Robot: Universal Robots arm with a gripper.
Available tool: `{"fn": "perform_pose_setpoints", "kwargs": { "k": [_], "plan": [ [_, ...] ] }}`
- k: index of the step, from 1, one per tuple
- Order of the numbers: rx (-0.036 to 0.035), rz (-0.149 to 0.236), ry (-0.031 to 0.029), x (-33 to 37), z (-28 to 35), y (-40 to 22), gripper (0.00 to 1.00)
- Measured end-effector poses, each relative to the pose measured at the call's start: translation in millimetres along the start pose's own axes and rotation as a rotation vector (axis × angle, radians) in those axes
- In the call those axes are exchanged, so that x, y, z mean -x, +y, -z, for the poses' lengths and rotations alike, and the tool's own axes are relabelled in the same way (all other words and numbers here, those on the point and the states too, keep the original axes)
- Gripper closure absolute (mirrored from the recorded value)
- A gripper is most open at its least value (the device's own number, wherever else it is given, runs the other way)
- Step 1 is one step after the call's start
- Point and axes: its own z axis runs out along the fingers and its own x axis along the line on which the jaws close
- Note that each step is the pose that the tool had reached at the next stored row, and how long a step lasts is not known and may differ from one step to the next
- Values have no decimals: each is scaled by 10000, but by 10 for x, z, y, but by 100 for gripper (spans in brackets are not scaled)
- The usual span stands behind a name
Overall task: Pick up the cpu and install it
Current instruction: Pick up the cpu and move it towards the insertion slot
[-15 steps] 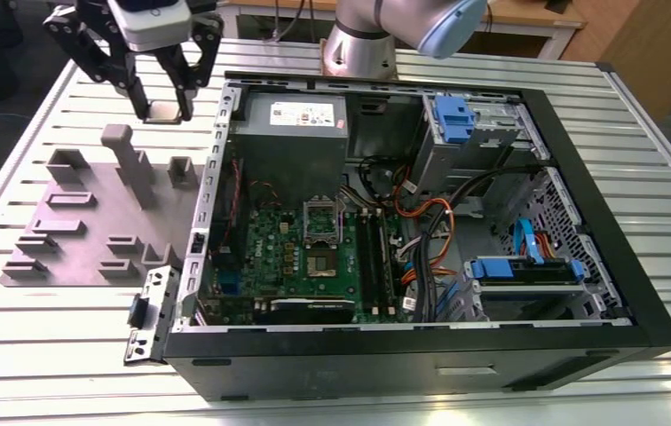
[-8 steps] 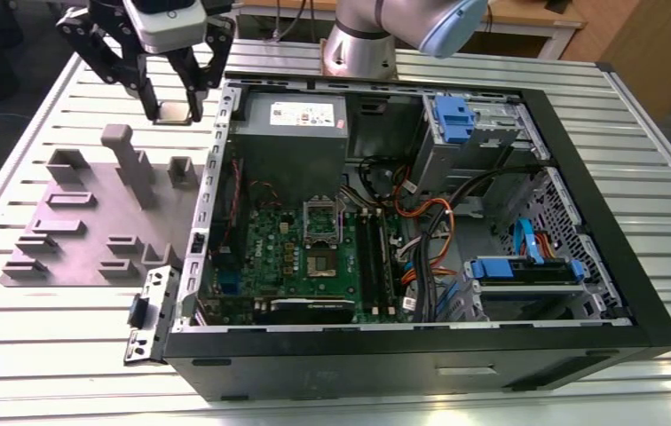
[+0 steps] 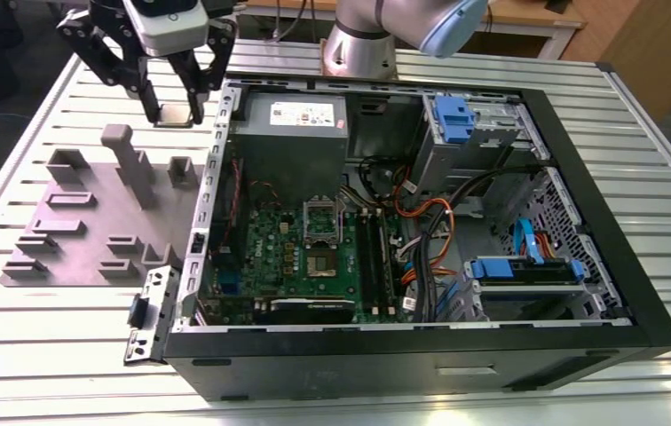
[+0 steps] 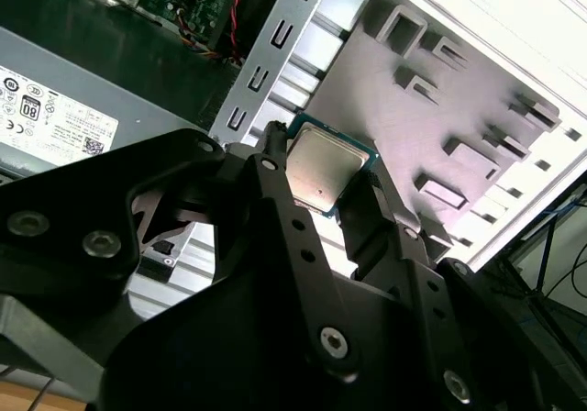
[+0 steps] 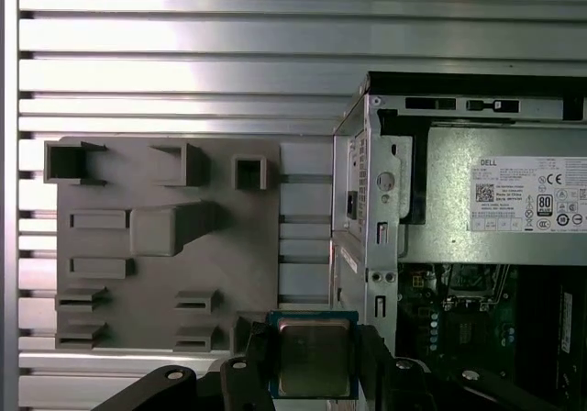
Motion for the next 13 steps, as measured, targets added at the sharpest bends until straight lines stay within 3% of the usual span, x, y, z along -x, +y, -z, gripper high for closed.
{"fn": "perform_pose_setpoints", "kwargs": {
  "k": [13],
  "plan": [
    [0,1,0,232,1,0,53]
  ]
}}
